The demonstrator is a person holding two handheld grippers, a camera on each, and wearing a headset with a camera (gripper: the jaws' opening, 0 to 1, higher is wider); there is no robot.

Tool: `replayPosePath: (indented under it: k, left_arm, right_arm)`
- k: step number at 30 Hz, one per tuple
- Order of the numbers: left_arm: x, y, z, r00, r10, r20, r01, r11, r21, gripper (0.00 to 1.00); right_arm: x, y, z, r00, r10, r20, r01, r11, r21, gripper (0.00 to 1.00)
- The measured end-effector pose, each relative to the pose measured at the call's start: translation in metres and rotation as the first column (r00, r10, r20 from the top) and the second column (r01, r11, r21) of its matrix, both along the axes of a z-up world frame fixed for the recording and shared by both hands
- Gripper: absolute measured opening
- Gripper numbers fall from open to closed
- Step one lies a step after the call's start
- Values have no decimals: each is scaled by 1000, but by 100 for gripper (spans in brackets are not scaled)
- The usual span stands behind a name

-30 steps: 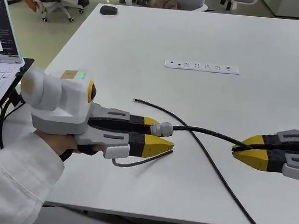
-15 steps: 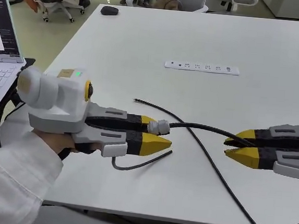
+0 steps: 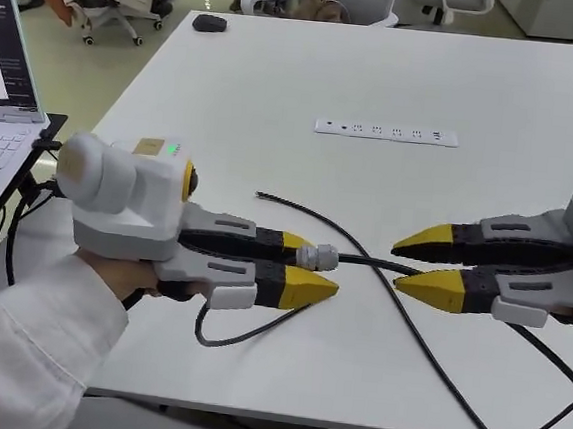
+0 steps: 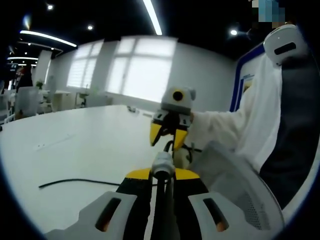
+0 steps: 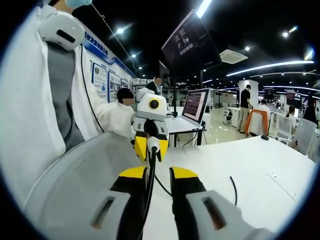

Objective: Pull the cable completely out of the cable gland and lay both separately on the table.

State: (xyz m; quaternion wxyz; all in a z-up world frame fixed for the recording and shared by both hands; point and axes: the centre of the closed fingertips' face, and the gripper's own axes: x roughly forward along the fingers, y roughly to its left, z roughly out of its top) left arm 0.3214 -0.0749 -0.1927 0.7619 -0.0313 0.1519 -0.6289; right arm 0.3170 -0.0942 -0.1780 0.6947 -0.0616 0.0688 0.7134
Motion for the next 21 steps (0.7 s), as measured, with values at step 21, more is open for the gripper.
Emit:
replayPosePath:
  k: [21]
  left_arm:
    - [31, 21, 5, 994, 104, 22, -105, 994, 19, 16]
  right_arm:
    - [31, 10, 4, 998, -50, 30, 50, 999, 23, 3]
